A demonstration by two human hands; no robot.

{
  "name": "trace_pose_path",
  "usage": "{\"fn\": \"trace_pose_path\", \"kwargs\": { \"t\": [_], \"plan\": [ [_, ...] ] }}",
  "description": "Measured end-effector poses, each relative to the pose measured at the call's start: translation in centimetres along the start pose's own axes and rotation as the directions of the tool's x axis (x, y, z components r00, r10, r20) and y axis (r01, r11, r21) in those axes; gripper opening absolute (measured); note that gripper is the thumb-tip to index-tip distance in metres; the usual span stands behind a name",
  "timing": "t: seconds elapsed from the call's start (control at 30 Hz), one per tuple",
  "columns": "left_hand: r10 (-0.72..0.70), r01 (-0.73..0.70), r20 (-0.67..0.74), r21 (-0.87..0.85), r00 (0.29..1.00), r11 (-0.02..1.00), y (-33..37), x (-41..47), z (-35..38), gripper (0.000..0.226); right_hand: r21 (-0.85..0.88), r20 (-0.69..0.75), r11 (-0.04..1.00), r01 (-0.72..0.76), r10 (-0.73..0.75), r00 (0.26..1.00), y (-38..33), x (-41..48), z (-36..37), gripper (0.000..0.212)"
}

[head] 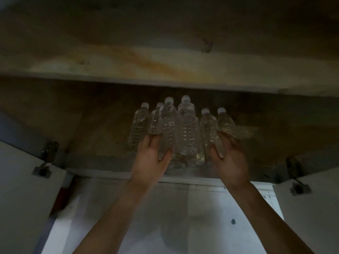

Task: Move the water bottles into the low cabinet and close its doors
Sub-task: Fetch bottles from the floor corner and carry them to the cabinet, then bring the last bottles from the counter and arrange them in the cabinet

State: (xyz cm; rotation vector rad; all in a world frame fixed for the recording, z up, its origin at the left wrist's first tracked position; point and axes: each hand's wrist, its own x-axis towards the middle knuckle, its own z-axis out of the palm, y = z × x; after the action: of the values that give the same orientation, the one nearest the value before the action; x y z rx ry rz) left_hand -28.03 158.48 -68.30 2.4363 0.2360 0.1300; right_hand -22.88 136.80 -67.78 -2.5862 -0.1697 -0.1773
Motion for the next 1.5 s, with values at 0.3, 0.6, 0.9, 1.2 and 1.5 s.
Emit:
{"fn": "trace_pose_path", "kwargs": {
  "t": [0.3,0.6,0.9,1.2,1.5],
  "plan": [
    [0.155,-0.201,0.153,0.351,0.976,0.915,12.7,-9.4,-17.2,0.052,-0.071,0.135,0.997,0.003,0.006,0.991,-9.7,-6.9,-18.7,0.046],
    [0.157,-0.269,0.347,0.301,0.925,0.915,36.9,-17.5,-43.2,0.054,-0.119,0.281,0.992,0.048,-0.013,0.960,-26.2,-11.6,-50.6,0.049],
    [0.462,-0.519,0.280,0.178,0.841,0.836,50.1,-20.5,-58.2,0.063,-0.224,0.007,0.971,0.082,-0.083,0.997,-36.4,-16.4,-71.1,0.056],
    [0.572,-0.719,0.565,0.057,0.595,0.692,48.5,-25.9,-56.2,0.065,-0.217,-0.290,0.857,-0.468,0.401,0.869,-37.0,-33.6,-72.0,0.060],
    [0.613,-0.756,0.712,-0.180,0.341,0.629,53.8,-31.0,-50.4,0.075,-0.134,-0.419,0.608,-0.782,0.680,0.601,-35.3,-45.7,-73.9,0.058]
  ]
}}
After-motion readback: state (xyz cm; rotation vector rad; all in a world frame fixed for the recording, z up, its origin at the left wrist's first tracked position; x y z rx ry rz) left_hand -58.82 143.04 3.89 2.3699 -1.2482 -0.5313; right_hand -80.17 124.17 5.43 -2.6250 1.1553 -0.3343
